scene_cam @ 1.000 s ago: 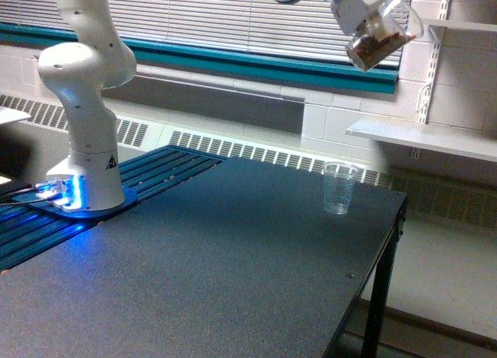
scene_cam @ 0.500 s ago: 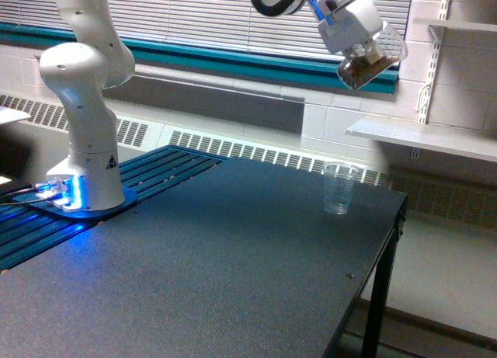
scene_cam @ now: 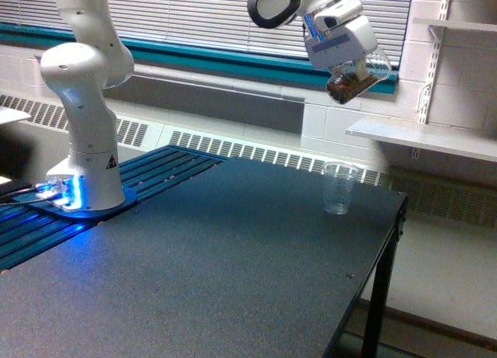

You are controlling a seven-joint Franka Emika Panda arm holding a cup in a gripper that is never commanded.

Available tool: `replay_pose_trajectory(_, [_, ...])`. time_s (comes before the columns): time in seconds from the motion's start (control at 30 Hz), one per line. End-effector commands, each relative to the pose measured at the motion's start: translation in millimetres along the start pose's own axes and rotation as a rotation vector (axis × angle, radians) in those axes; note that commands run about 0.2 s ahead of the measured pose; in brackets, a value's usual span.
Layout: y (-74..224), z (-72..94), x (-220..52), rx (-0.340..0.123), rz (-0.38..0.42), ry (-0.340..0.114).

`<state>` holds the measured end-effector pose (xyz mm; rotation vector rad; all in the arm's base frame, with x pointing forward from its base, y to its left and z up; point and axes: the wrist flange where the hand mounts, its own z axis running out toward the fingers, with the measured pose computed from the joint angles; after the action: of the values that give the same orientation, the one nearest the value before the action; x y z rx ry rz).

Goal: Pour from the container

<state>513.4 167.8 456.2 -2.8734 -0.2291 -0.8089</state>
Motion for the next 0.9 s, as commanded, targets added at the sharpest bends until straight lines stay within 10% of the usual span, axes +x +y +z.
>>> replay_pose_trajectory(0.03, [-13.7, 9.5, -7.1, -0.006, -0.104, -0.031])
replay_pose_trajectory(0.9, [-52.8, 69.5, -33.2, -0.030, -0.210, -0.185])
